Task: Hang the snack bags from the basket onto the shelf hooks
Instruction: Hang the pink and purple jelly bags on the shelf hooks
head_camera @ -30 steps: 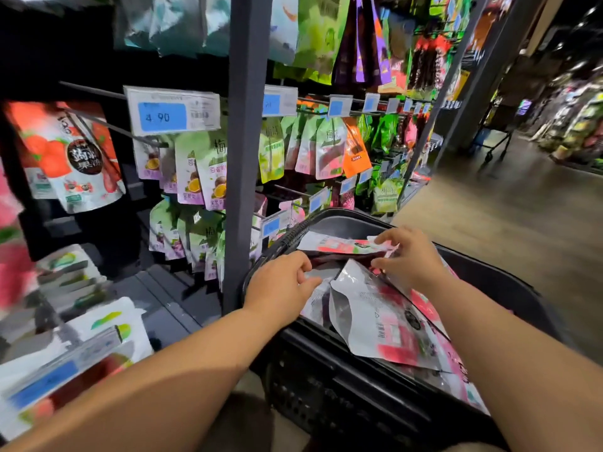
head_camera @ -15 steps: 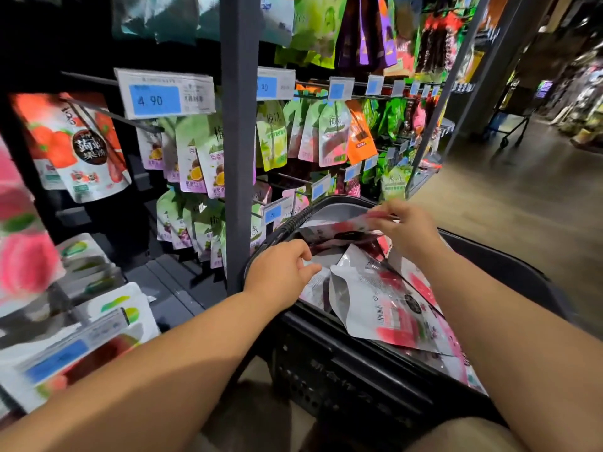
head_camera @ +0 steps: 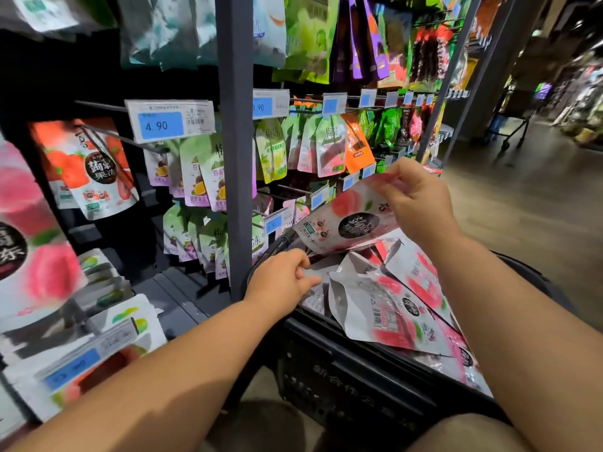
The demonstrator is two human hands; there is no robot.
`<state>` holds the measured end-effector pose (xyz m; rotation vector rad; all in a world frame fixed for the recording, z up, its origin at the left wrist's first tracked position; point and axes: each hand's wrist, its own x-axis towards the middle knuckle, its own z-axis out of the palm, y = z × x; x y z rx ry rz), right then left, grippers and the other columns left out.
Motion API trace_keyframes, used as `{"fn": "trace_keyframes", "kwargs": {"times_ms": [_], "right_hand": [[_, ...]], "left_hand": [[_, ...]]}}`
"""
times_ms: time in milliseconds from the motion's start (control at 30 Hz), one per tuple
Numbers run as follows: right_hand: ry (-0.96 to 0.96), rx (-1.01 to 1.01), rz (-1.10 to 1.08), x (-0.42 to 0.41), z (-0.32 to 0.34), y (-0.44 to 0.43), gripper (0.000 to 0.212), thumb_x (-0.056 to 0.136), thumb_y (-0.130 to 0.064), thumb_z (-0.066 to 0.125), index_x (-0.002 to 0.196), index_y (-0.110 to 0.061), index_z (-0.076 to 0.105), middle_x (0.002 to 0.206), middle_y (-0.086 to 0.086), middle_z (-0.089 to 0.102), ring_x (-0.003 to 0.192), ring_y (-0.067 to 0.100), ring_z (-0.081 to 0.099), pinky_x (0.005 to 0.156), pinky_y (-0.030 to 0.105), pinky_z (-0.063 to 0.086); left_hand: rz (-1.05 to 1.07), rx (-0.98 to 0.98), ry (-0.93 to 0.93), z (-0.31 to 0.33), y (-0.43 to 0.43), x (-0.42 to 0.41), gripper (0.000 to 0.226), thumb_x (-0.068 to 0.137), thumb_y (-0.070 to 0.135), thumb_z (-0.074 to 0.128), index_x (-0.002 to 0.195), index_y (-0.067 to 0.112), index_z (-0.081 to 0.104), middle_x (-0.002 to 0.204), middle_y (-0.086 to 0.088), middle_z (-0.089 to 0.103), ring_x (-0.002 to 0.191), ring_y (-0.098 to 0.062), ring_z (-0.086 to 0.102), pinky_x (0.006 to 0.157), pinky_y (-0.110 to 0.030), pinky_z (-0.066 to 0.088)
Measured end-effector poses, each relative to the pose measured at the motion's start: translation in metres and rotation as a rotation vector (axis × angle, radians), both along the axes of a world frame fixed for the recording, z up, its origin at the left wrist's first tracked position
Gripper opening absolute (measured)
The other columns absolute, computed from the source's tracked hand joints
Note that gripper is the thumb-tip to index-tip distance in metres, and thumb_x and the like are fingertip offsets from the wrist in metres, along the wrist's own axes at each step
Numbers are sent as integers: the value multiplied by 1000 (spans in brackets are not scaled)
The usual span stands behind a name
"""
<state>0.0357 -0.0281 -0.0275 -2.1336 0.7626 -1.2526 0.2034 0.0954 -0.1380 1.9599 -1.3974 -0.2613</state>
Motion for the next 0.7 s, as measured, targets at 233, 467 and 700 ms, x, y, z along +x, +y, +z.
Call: {"fn": "trace_keyframes", "kwargs": {"times_ms": [233,467,700], "right_hand": [[-12,-159,12,-3,20,9,41,89,-9,68,71,-44,59,73,-35,63,75,-11,59,70,18,47],[66,-242,150,6,39,37,8,84,-18,74,84,-26,72,82,-10,73,85,8,71,78,39,58],[142,-307,172,17,38,51,6,83,-16,72,86,-22,73,74,-23,64,77,0,64,74,42,56]], "left_hand": [[18,-64,5,-4,6,-1,48,72,45,82,91,20,45,89,6,49,83,-17,48,69,-33,40],[-218,-59,412,18,18,-1,92,47,32,98,119,28,40,107,12,64,94,2,64,78,-13,48],[-259,-50,589,37,32,2,70,48,31,98,107,24,62,92,9,77,86,-7,72,76,-20,53]]}}
